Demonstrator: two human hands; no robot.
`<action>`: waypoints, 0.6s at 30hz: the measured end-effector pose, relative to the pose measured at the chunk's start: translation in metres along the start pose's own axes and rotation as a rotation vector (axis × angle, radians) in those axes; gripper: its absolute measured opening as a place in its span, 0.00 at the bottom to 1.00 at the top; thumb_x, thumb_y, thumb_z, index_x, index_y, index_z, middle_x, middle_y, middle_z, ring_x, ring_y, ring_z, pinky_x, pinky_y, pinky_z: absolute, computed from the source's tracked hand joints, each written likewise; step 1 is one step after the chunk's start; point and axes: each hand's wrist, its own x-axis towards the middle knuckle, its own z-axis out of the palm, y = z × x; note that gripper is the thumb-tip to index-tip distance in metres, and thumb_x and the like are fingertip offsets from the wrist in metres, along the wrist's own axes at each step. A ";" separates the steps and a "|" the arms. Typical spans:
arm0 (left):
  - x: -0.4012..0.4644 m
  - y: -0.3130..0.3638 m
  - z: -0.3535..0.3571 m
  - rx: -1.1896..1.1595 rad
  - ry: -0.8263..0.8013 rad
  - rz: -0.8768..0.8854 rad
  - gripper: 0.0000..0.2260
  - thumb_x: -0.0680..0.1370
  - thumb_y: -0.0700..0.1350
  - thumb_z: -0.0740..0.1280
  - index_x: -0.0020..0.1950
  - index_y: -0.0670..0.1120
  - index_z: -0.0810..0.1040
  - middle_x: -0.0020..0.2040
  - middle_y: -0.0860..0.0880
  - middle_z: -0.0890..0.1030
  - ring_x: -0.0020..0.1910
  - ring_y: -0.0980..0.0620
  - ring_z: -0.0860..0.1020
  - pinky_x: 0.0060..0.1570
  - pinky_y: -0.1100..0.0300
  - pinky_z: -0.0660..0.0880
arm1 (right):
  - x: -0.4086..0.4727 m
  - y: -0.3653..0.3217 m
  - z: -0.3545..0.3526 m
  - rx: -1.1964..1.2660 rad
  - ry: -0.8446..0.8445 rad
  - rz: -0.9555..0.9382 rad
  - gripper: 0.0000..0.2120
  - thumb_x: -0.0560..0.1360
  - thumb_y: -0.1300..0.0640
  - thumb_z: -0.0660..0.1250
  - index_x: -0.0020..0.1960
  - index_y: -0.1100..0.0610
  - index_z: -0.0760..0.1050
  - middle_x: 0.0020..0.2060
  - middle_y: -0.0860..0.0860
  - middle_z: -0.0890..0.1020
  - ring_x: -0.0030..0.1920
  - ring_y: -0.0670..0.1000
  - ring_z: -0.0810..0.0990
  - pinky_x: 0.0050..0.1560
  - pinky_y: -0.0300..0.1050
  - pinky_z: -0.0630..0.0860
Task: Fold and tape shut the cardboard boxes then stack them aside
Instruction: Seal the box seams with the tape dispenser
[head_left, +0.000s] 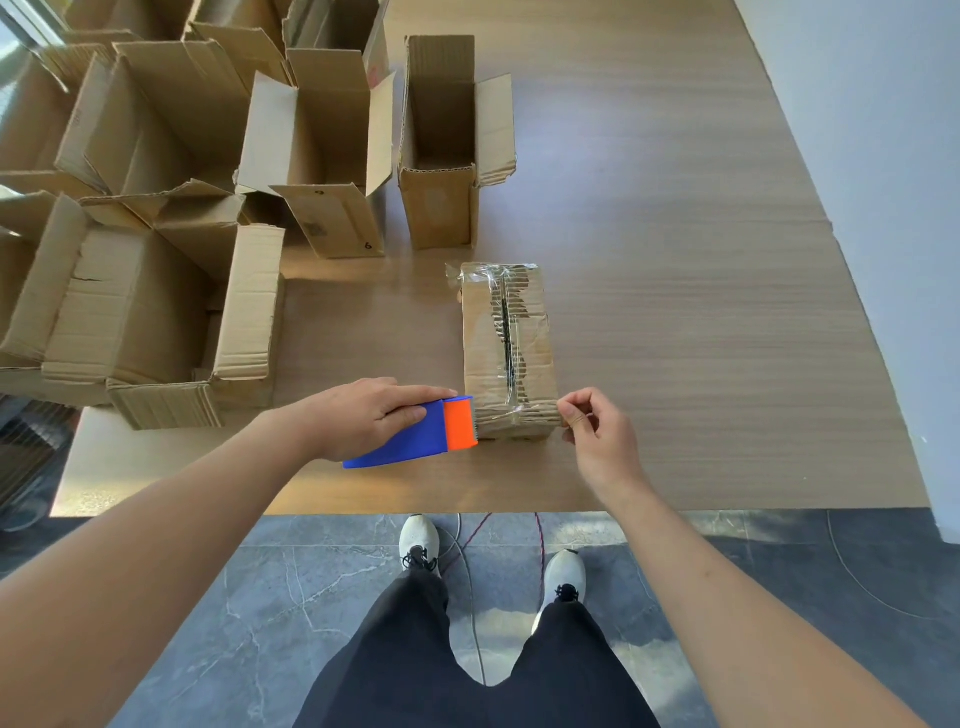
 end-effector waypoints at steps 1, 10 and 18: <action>0.000 0.001 0.000 0.005 0.002 -0.006 0.19 0.87 0.57 0.51 0.74 0.78 0.57 0.50 0.53 0.74 0.51 0.54 0.73 0.58 0.51 0.69 | -0.002 0.001 0.000 -0.031 0.002 -0.031 0.07 0.82 0.57 0.68 0.49 0.45 0.79 0.38 0.44 0.81 0.36 0.44 0.78 0.44 0.48 0.76; 0.002 0.008 -0.004 0.083 0.019 -0.021 0.19 0.87 0.58 0.50 0.74 0.78 0.55 0.47 0.52 0.73 0.47 0.55 0.73 0.55 0.50 0.71 | 0.012 0.000 -0.016 -0.443 -0.025 -0.327 0.20 0.82 0.51 0.66 0.72 0.35 0.70 0.43 0.44 0.72 0.43 0.47 0.71 0.46 0.50 0.75; 0.004 0.008 -0.002 0.024 -0.003 -0.030 0.19 0.87 0.58 0.52 0.74 0.78 0.57 0.50 0.51 0.74 0.50 0.52 0.74 0.57 0.51 0.70 | 0.020 0.001 0.040 -1.000 -0.221 -0.915 0.28 0.87 0.43 0.53 0.83 0.51 0.56 0.83 0.55 0.54 0.83 0.55 0.52 0.80 0.60 0.55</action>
